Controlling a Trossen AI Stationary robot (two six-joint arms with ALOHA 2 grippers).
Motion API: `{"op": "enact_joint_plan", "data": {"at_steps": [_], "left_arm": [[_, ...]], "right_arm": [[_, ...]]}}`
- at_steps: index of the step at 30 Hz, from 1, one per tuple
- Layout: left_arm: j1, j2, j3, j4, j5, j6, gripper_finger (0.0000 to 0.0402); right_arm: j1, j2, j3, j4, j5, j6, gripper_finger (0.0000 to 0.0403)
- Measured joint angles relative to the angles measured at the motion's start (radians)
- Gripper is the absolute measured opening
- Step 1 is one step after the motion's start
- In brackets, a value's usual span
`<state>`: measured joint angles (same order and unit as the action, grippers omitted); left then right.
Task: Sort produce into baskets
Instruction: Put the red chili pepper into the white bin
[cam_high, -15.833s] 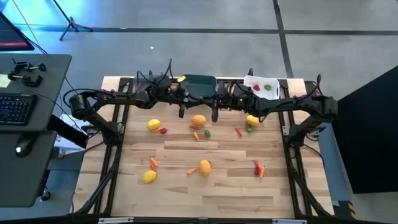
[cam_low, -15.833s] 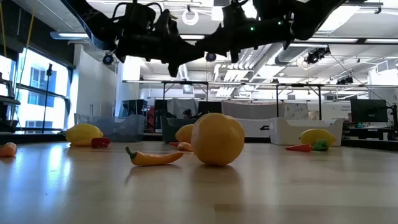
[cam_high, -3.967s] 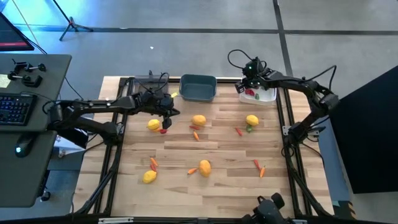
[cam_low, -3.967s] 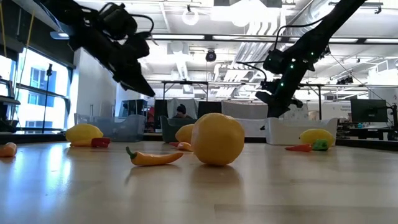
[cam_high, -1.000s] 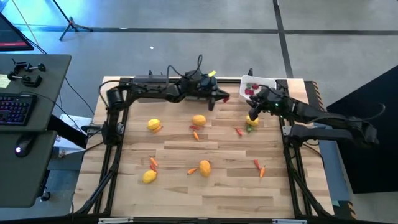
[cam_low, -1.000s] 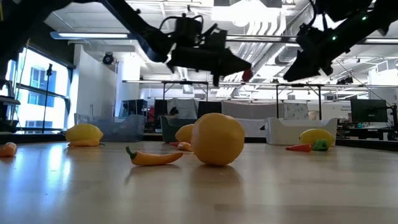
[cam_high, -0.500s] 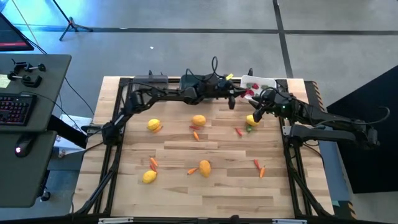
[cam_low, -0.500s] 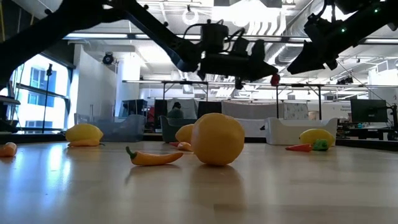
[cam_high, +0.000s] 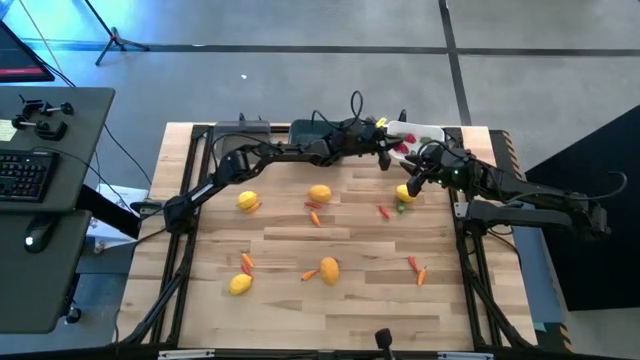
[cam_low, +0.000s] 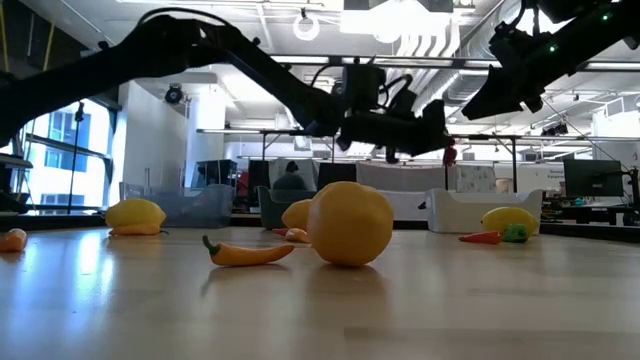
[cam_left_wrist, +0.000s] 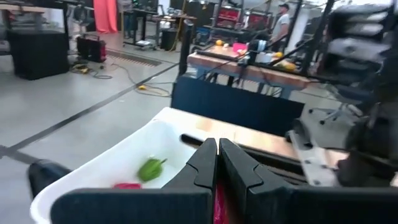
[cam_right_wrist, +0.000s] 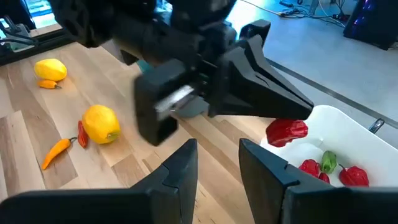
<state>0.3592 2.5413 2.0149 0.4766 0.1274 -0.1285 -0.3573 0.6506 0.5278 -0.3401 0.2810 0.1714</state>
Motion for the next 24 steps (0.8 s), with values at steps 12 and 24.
{"op": "enact_joint_plan", "data": {"at_steps": [12, 24], "left_arm": [[0.014, 0.033, 0.003, -0.059, -0.028, 0.098, 0.0], [0.014, 0.064, 0.003, -0.052, -0.053, 0.088, 0.0001]], "right_arm": [[0.0, 0.0, 0.0, 0.001, 0.006, -0.015, 0.0108], [0.0, 0.0, 0.0, 0.001, 0.006, -0.015, 0.0108]]}}
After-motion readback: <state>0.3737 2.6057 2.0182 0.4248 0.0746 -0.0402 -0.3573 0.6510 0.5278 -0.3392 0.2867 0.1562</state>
